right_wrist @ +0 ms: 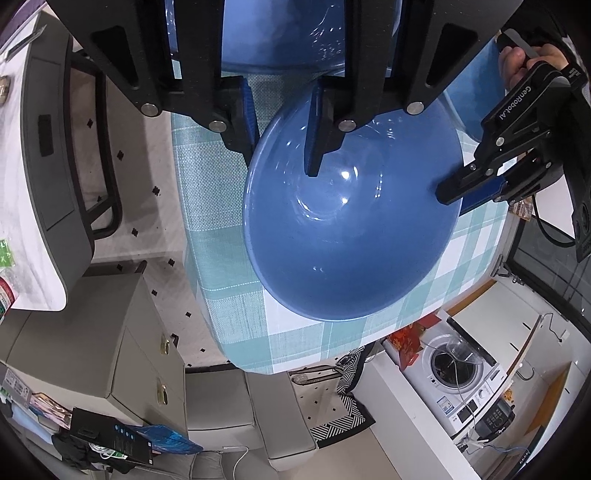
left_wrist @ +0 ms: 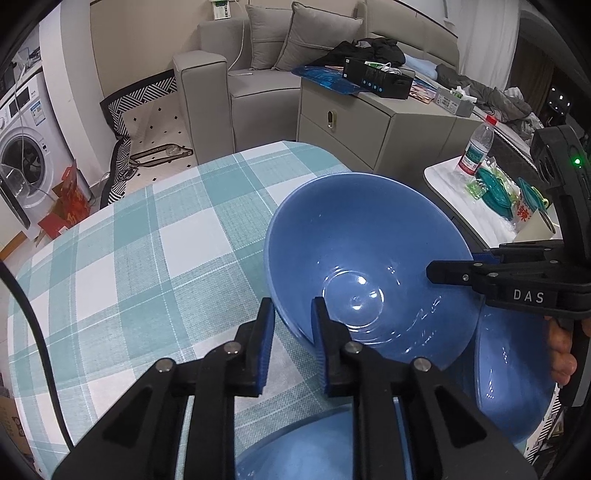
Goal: Organize plates and bowls
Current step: 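Close the left tool on a blue bowl rim while the right tool closes on another bowl rim, then lift the gripped blue bowls and carry them toward the plate stack with both tools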
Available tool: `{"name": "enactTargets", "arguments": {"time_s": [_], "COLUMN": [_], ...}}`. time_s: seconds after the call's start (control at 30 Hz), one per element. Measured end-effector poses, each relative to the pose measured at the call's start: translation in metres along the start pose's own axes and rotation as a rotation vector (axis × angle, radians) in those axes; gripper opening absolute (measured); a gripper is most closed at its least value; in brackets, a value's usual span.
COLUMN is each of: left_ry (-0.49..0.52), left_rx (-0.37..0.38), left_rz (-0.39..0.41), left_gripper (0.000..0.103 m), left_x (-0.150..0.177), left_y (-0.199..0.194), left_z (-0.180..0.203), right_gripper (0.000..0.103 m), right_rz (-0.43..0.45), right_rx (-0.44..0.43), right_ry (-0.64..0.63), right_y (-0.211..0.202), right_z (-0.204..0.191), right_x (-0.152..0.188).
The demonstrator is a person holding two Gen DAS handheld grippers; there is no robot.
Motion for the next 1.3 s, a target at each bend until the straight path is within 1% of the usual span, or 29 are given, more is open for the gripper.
{"name": "enactTargets", "arguments": {"time_s": [0.27, 0.97, 1.3], "left_ry": [0.011, 0.009, 0.0], "left_rx": [-0.008, 0.002, 0.012], "left_rz": [0.009, 0.044, 0.071], "left_gripper": [0.017, 0.017, 0.017], "left_x": [-0.001, -0.005, -0.005], "left_y": [-0.006, -0.026, -0.049], "left_z": [0.002, 0.006, 0.001], "right_gripper": [0.022, 0.022, 0.022], "right_rz": [0.01, 0.063, 0.08], "right_rx": [-0.008, -0.003, 0.001], "right_ry": [0.009, -0.004, -0.037], "right_y": [-0.004, -0.029, -0.049], "right_z": [0.0, -0.004, -0.02], "right_x": [-0.002, -0.003, -0.003]}}
Point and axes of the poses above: each gripper's, at about its wrist camera, not at the fingertips, and y roughly the way its jaws point, z to its right, x to its underside, the point moved 5 cm from there along y, roughly the way its jaws point, and after that the axes turned 8 degrees about -y, right-handed, at the moved point
